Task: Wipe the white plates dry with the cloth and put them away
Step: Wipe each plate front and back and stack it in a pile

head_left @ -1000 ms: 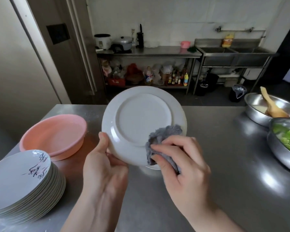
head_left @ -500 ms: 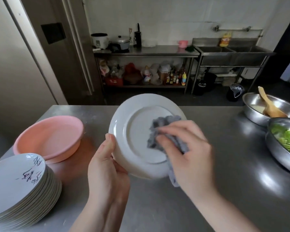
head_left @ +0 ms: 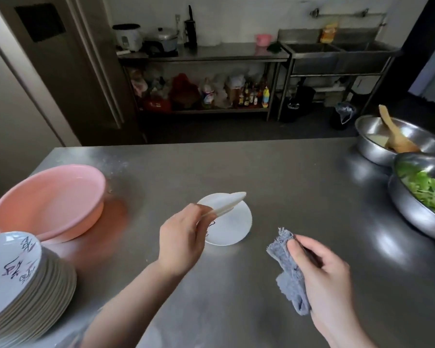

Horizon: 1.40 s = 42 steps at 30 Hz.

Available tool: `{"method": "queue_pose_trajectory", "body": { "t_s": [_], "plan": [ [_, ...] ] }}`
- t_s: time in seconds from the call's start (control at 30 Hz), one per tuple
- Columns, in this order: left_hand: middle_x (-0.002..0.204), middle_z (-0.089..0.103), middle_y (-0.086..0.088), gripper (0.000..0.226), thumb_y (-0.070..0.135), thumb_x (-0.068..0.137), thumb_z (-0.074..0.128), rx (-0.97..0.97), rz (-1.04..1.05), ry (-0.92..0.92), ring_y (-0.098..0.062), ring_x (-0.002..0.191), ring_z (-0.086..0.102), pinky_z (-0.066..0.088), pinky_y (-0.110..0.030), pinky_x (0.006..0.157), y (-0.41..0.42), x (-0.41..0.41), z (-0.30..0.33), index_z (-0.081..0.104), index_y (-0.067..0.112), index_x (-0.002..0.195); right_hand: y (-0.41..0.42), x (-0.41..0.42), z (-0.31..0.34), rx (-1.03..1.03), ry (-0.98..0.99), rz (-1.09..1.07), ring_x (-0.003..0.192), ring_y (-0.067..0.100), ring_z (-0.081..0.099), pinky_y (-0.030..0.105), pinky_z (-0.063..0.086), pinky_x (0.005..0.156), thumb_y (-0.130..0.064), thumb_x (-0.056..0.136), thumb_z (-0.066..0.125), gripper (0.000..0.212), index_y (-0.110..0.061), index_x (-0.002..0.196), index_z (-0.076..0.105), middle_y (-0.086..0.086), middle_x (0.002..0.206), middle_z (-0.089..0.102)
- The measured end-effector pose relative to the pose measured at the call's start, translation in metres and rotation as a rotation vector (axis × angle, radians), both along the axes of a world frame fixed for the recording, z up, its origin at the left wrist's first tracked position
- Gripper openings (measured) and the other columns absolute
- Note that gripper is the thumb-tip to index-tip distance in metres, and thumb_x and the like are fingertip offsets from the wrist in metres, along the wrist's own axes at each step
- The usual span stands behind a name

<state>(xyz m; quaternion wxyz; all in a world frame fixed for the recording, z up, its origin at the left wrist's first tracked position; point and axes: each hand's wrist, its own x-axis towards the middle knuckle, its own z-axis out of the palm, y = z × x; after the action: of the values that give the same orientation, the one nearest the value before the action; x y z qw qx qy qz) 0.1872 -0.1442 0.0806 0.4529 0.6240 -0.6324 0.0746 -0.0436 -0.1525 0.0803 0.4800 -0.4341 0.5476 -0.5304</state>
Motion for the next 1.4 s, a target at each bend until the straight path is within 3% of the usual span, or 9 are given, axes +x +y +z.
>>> {"method": "queue_pose_trajectory", "body": {
  "t_s": [0.07,0.33,0.63,0.77,0.83,1.07,1.2,1.3,1.4],
  "plan": [
    [0.074,0.069,0.003,0.030,0.023,0.092,0.049,0.001,-0.051,-0.126,-0.021,0.061,0.065,0.051,-0.031,0.048,-0.021,0.003,-0.018,0.071,0.008,0.078,0.001,-0.003,-0.006,0.011,0.038,-0.014,0.082,0.006,0.070,0.015,0.053,0.074,-0.017,0.077,0.077,0.016,-0.033,0.081,0.076,-0.009,0.085,0.075],
    [0.063,0.065,0.001,0.030,0.021,0.087,0.048,0.042,-0.062,-0.238,-0.020,0.048,0.059,0.040,-0.021,0.038,-0.070,0.006,-0.065,0.068,0.008,0.069,0.010,-0.028,-0.020,0.015,0.170,-0.075,0.072,-0.008,0.066,0.001,0.045,0.066,-0.012,0.075,0.078,0.031,-0.043,0.077,0.074,-0.014,0.077,0.074],
    [0.074,0.067,-0.002,0.026,0.022,0.091,0.054,0.108,-0.206,-0.254,-0.025,0.068,0.066,0.053,-0.029,0.061,-0.063,-0.003,-0.122,0.070,0.008,0.075,0.007,-0.029,-0.031,0.017,0.149,-0.028,0.073,0.000,0.066,0.010,0.049,0.068,-0.036,0.067,0.072,0.016,-0.038,0.082,0.075,-0.008,0.081,0.074],
    [0.092,0.076,0.000,0.005,0.013,0.079,0.076,0.264,-0.169,-0.096,-0.023,0.084,0.073,0.059,-0.038,0.076,-0.062,-0.008,-0.132,0.078,0.012,0.082,0.008,-0.024,-0.039,0.026,0.139,0.012,0.076,0.003,0.068,0.012,0.050,0.070,-0.037,0.067,0.073,0.018,-0.036,0.084,0.075,-0.006,0.083,0.074],
    [0.096,0.076,0.002,0.010,0.012,0.072,0.082,0.343,-0.159,-0.042,-0.021,0.085,0.073,0.057,-0.036,0.077,-0.066,-0.011,-0.134,0.080,0.016,0.082,0.009,-0.024,-0.041,0.031,0.141,0.017,0.078,0.005,0.068,0.014,0.051,0.072,-0.039,0.067,0.073,0.019,-0.035,0.085,0.075,-0.006,0.084,0.074],
    [0.128,0.063,0.014,0.019,0.027,0.085,0.072,0.690,-0.090,0.084,-0.009,0.121,0.056,0.044,-0.023,0.090,-0.067,-0.010,-0.141,0.077,0.027,0.104,0.013,-0.026,-0.044,0.052,0.133,0.035,0.084,0.014,0.069,0.026,0.053,0.077,-0.044,0.066,0.072,0.024,-0.032,0.087,0.075,-0.004,0.087,0.074],
    [0.129,0.063,0.016,0.028,0.031,0.087,0.070,0.673,-0.035,0.082,-0.008,0.121,0.056,0.043,-0.023,0.092,-0.055,-0.019,-0.122,0.072,0.028,0.115,0.016,-0.022,-0.040,0.030,0.139,0.077,0.083,0.010,0.069,0.016,0.051,0.073,-0.037,0.068,0.074,0.016,-0.035,0.084,0.075,-0.005,0.085,0.074],
    [0.124,0.063,0.020,0.026,0.034,0.089,0.067,0.636,0.072,0.354,-0.002,0.106,0.060,0.042,-0.016,0.082,-0.016,-0.028,-0.110,0.070,0.032,0.115,0.015,-0.015,-0.036,-0.011,0.135,0.173,0.083,0.009,0.069,0.014,0.050,0.073,-0.020,0.075,0.077,0.015,-0.033,0.082,0.076,-0.006,0.086,0.072],
    [0.118,0.065,0.019,0.024,0.027,0.090,0.066,0.616,0.157,0.489,-0.004,0.107,0.061,0.048,-0.023,0.085,0.039,-0.032,-0.100,0.069,0.032,0.113,0.015,-0.001,-0.031,-0.096,0.171,0.300,0.081,0.011,0.067,0.015,0.049,0.073,-0.012,0.076,0.077,0.019,-0.031,0.081,0.076,-0.006,0.085,0.068]
  ]
}}
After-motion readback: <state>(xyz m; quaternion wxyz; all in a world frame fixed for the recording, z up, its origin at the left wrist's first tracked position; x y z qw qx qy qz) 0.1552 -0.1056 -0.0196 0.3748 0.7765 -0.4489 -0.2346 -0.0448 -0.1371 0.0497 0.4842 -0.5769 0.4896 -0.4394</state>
